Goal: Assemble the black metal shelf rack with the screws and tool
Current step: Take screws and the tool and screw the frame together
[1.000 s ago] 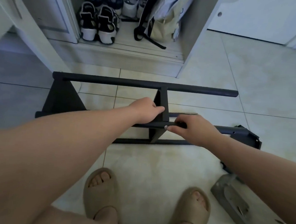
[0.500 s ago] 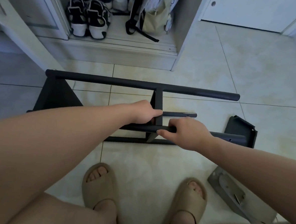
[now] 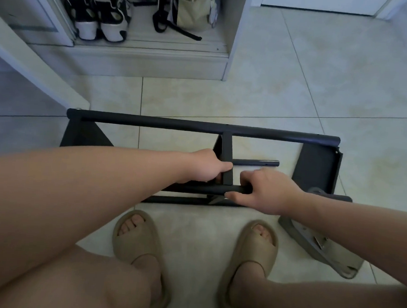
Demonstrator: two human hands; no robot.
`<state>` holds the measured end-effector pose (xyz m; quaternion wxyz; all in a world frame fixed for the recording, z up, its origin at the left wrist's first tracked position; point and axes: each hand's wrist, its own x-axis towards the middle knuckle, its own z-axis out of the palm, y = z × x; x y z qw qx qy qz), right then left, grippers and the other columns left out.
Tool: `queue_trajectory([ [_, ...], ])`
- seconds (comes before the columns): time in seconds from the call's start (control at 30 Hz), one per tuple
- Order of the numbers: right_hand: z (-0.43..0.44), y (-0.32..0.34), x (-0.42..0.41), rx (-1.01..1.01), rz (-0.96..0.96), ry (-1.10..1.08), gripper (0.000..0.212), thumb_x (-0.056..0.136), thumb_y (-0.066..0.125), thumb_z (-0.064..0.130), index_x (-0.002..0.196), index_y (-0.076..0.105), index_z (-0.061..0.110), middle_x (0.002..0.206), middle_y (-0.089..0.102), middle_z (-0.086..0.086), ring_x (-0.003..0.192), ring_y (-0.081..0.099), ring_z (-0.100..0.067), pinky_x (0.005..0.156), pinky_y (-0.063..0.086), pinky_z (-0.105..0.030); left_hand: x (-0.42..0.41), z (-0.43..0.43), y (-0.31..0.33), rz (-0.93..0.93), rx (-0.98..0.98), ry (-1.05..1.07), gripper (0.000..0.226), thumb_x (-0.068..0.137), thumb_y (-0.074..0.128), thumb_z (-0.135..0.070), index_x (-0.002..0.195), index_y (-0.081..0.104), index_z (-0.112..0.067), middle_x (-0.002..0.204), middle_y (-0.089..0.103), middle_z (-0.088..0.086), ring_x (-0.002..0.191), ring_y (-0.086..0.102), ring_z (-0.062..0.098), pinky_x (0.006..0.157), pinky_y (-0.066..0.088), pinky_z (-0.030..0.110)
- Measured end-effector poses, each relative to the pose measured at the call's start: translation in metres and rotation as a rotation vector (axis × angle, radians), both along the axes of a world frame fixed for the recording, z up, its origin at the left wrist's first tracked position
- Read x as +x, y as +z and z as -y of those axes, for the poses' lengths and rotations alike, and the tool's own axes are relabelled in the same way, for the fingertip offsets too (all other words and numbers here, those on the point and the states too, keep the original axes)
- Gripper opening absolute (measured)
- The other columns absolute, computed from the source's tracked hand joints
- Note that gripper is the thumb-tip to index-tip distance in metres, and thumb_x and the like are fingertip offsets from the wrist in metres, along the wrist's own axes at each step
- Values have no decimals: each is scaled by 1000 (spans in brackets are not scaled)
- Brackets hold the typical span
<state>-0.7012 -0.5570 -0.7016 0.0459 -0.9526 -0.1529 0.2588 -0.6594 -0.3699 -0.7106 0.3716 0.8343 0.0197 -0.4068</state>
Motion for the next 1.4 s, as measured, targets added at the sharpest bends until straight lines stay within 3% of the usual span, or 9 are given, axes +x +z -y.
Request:
queue_trajectory([
  [0.03, 5, -1, -1, 39, 56, -1, 64, 76, 45, 84, 98, 55, 24, 96, 59, 8, 88, 58, -18, 70, 44, -35, 1, 1, 1, -4, 7, -19, 45, 98, 50, -48, 80, 70, -12, 41, 49, -12, 55, 44, 17, 57, 33, 30],
  [0.1, 11, -3, 1, 92, 203, 18, 94, 69, 46, 90, 136, 47, 24, 133, 50, 2, 120, 49, -23, 98, 43, -41, 4, -1, 2, -28, 14, -50, 51, 97, 50, -51, 88, 74, -8, 51, 48, -5, 58, 42, 20, 60, 33, 29],
  [0.17, 13, -3, 6, 64, 269, 43, 121, 63, 42, 97, 157, 24, 23, 163, 22, -4, 150, 21, -29, 120, 22, -51, 8, -5, 2, -77, -2, -69, 54, 98, 50, -53, 98, 76, -6, 56, 44, -3, 58, 40, 19, 59, 32, 27],
  [0.2, 12, -3, 9, 36, 264, 65, 129, 61, 38, 100, 161, 12, 24, 169, 3, -4, 156, 4, -28, 123, 10, -56, 9, -6, 1, -103, -13, -76, 54, 98, 50, -53, 100, 76, -6, 53, 42, -5, 56, 39, 17, 56, 31, 26],
  [0.27, 12, -7, 15, -2, 241, 118, 134, 59, 30, 104, 162, -8, 27, 169, -21, -1, 156, -18, -28, 122, -5, -63, 12, -8, 0, -156, -38, -83, 53, 99, 51, -52, 103, 75, -5, 48, 38, -8, 53, 37, 14, 52, 29, 24],
  [0.43, 13, -16, 26, -62, 214, 189, 132, 60, 18, 107, 160, -18, 29, 165, -32, -4, 152, -28, -30, 118, -8, -70, 20, -12, -4, -246, -99, -97, 47, 100, 53, -47, 105, 73, -4, 50, 32, -9, 49, 32, 11, 52, 27, 23],
  [0.8, 5, -8, 37, -84, 244, 322, 137, 64, 25, 103, 161, -12, 15, 166, -26, -13, 153, -26, -32, 121, -11, -63, 30, -16, -8, -309, -171, -148, 43, 100, 55, -43, 101, 71, -2, 54, 30, -6, 49, 27, 13, 52, 25, 23],
  [0.97, 4, -10, 38, -95, 196, 297, 141, 62, 22, 103, 161, -13, 9, 164, -32, -9, 151, -32, -26, 122, -12, -60, 29, -16, -9, -299, -176, -142, 45, 100, 55, -44, 104, 70, -1, 53, 29, -6, 48, 27, 13, 52, 26, 24],
  [1.4, 8, -15, 39, -35, 260, 291, 135, 62, 26, 104, 163, -6, 20, 170, -16, -7, 156, -17, -25, 124, -9, -58, 33, -22, -10, -396, -207, -122, 41, 98, 57, -47, 106, 70, -9, 58, 30, -6, 52, 30, 12, 57, 27, 25],
])
